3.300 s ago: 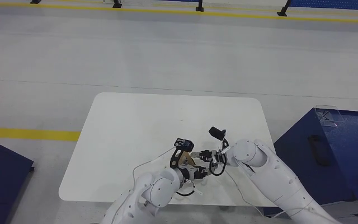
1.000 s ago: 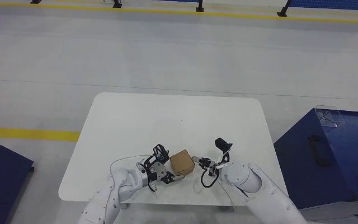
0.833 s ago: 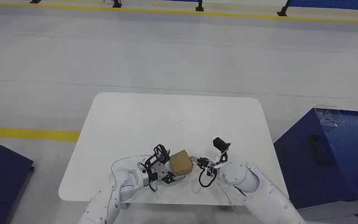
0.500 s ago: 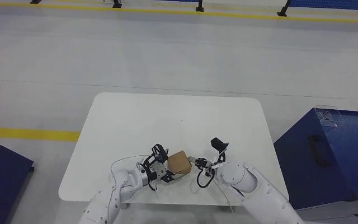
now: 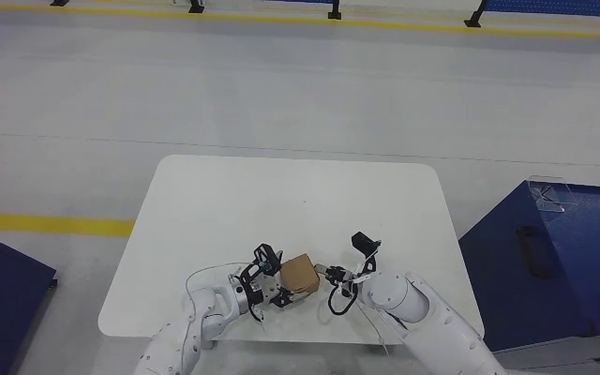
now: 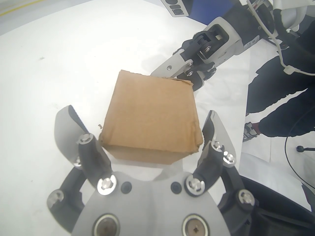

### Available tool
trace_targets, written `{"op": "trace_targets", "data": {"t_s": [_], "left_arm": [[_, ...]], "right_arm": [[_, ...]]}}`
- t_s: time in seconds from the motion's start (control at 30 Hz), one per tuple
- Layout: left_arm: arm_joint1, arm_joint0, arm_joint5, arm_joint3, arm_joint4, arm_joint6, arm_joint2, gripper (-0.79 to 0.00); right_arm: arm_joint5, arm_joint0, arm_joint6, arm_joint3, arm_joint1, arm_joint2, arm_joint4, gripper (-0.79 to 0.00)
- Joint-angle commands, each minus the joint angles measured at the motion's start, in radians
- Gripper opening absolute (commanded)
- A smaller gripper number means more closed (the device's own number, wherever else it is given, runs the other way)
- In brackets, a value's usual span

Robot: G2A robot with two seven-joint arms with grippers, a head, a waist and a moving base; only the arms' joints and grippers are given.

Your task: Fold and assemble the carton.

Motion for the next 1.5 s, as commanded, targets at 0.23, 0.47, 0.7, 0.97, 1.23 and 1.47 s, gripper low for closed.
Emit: {"op": "trace_targets", "data": {"t_s": [0.23, 0.47, 0.7, 0.97, 1.23, 1.47], "left_arm": [[0.006, 0.008, -0.008, -0.008, -0.009, 0.003, -0.004, -0.129], [0.013, 0.015, -0.024, -0.023, -0.028, -0.005, -0.018, -0.302], [0.021, 0.022, -0.041, -0.045, -0.079, -0.041, -0.042, -0.785], [0.027, 0.024, -0.131, -0.057, -0.358, -0.238, -0.061, -0.785], [0.025, -0.042, 0.188, -0.07, -1.115, -0.869, -0.05, -0.785], [0.022, -0.138, 0.397, 0.027, -1.175, -0.989, -0.029, -0.705]], "right_arm": [[-0.003, -0.005, 0.011, 0.004, -0.005, 0.009, -0.006, 0.0], [-0.004, -0.009, 0.017, 0.008, -0.009, 0.016, -0.013, 0.0], [0.002, -0.015, 0.024, -0.005, -0.004, 0.054, -0.021, 0.0], [-0.044, -0.097, 0.002, -0.08, 0.02, 0.223, 0.05, 0.0], [-0.093, -0.166, 0.03, -0.107, 0.029, 0.292, 0.102, 0.0], [-0.096, -0.152, 0.041, -0.079, 0.022, 0.26, 0.1, 0.0]]}}
